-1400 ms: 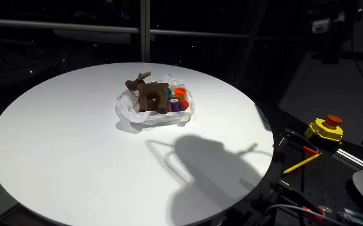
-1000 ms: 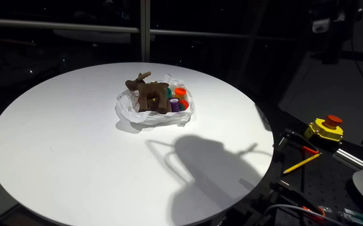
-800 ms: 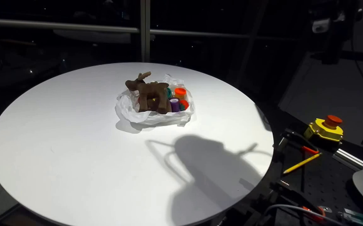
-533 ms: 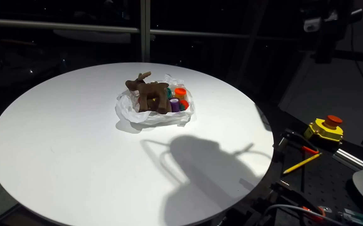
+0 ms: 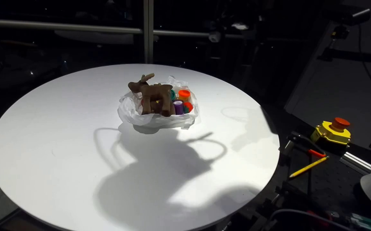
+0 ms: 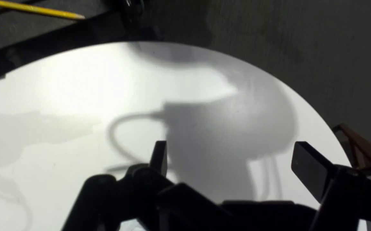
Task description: Remove the things from the plastic bag and put them on the table
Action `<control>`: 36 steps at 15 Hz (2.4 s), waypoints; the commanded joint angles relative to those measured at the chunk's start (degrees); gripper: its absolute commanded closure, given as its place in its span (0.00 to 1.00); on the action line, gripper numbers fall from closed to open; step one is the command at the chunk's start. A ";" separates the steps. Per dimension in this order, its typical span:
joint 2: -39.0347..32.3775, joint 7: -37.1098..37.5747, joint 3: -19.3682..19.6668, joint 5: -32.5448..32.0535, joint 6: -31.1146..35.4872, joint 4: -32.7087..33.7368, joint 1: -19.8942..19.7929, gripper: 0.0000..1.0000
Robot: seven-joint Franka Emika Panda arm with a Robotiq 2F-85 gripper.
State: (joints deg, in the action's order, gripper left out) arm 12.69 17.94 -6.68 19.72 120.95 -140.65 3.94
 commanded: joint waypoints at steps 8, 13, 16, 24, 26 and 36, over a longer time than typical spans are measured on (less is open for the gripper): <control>-38.47 14.80 6.92 -22.22 11.02 32.86 1.86 0.00; -50.20 13.25 9.14 -20.73 9.73 46.33 2.90 0.00; -54.41 13.13 9.85 -20.53 8.34 51.15 3.31 0.01; -57.76 12.76 10.14 -20.11 1.42 56.92 3.39 0.69; -57.19 12.76 9.83 -19.45 -0.24 56.90 3.09 0.84; -42.10 9.56 6.32 -16.25 0.50 43.97 4.12 0.97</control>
State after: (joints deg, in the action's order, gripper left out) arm -37.41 30.29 1.28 0.84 121.68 -88.96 7.79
